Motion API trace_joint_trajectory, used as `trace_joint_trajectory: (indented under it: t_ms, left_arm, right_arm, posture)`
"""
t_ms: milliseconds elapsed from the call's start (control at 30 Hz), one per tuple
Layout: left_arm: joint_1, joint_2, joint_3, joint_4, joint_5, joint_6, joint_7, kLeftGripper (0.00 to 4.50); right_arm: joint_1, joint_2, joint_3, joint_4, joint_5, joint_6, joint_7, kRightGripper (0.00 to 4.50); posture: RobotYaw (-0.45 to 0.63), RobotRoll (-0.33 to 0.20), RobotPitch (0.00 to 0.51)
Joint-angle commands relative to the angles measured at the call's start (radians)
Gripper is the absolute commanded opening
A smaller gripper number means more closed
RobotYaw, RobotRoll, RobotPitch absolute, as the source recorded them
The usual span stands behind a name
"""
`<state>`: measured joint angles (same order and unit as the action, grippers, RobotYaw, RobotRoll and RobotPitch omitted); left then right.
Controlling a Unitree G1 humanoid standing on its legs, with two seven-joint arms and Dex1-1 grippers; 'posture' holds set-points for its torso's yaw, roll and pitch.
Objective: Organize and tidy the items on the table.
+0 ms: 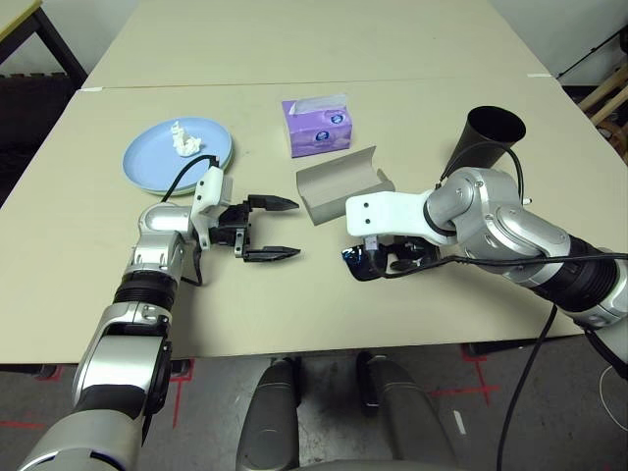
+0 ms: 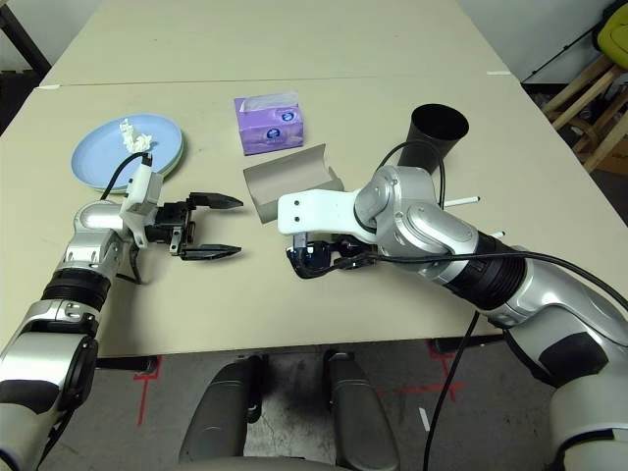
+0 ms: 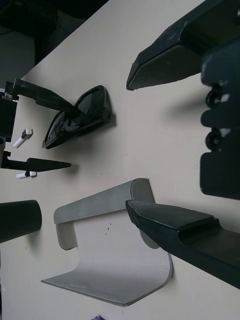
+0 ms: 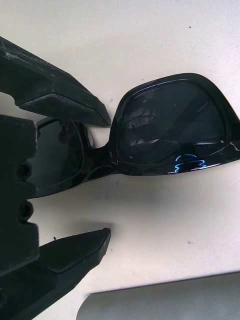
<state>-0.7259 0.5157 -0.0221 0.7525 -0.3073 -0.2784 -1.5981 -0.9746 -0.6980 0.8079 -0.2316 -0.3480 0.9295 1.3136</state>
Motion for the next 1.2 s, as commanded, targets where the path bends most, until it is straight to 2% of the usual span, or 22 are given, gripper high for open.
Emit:
trace_joint_trajectory:
  t_ms: [33,233,567,667,700,767,1200]
  left_arm:
    - [0.019,0.008,-0.016,-0.023,0.019,0.000,-0.009,4.50]
    - [0.018,0.007,-0.015,-0.021,0.020,-0.001,-0.009,4.50]
    - [0.015,0.007,-0.016,-0.015,0.022,-0.001,-0.012,4.50]
    - [0.013,0.005,-0.015,-0.012,0.023,-0.001,-0.013,4.50]
    - [0.013,0.005,-0.015,-0.011,0.024,-0.002,-0.013,4.50]
    - [0.011,0.004,-0.015,-0.008,0.026,-0.003,-0.014,4.50]
    - [-0.002,0.004,-0.019,0.012,0.033,-0.007,-0.016,4.50]
  right_arm:
    - [0.002,-0.006,-0.009,-0.002,0.004,0.007,0.000,3.87]
    - [0.003,-0.008,-0.011,-0.004,0.007,0.005,0.002,1.69]
    - [-0.022,-0.014,-0.031,0.006,0.014,-0.020,0.016,1.56]
    - [-0.038,-0.030,-0.048,0.007,0.026,-0.035,0.036,1.14]
    - [-0.046,-0.038,-0.059,0.007,0.036,-0.039,0.050,0.78]
    - [-0.063,-0.053,-0.080,0.011,0.055,-0.049,0.075,0.39]
    - [-0.140,-0.099,-0.155,0.062,0.107,-0.163,0.156,0.36]
  posture:
    - [0.13,0.000,0.218]
    - [0.13,0.000,0.216]
    - [0.12,0.000,0.209]
    - [0.12,0.000,0.208]
    - [0.12,0.000,0.206]
    - [0.12,0.000,0.204]
    - [0.11,0.000,0.195]
